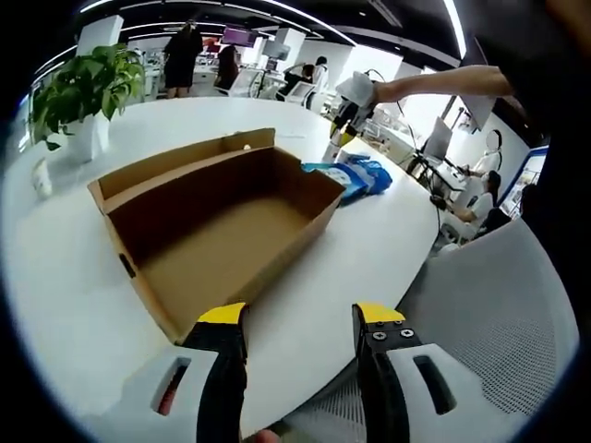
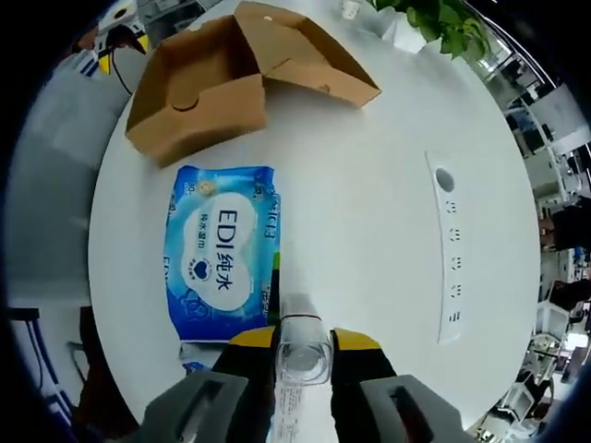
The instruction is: Operate the shoe box by opening the lid, removing the specified soft item, and placing it in the target area until the item is outside and the box remains undamaged.
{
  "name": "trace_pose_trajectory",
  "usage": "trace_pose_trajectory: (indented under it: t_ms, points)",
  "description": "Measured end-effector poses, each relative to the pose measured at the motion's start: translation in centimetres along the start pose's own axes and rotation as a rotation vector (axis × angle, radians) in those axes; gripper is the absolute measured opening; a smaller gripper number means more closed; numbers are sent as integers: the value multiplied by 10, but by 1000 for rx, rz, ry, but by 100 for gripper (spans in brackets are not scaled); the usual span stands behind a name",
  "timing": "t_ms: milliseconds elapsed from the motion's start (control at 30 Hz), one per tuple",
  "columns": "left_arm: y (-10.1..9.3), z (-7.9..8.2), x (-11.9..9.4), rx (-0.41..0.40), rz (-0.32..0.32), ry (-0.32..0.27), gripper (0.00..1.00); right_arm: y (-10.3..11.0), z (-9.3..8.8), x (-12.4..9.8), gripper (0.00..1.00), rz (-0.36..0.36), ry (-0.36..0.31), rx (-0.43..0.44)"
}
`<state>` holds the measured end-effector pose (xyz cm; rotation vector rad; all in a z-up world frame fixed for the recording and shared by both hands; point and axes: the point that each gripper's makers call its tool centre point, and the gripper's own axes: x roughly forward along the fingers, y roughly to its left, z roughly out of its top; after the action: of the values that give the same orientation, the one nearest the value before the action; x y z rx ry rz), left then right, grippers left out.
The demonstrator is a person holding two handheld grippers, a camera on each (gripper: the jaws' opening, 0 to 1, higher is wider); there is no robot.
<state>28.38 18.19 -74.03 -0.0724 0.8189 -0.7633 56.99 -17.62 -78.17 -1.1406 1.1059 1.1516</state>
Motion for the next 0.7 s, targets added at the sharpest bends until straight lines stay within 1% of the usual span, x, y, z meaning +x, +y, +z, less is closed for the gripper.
trace_pose_trajectory:
  t_ms: [133,700]
  points:
    - [1,3,-1,-1,1,-6,46,0,-1,2,18,6,0,6]
    - [0,1,4,-4,-9,2,45,4,-8,3,19,8,18,-13]
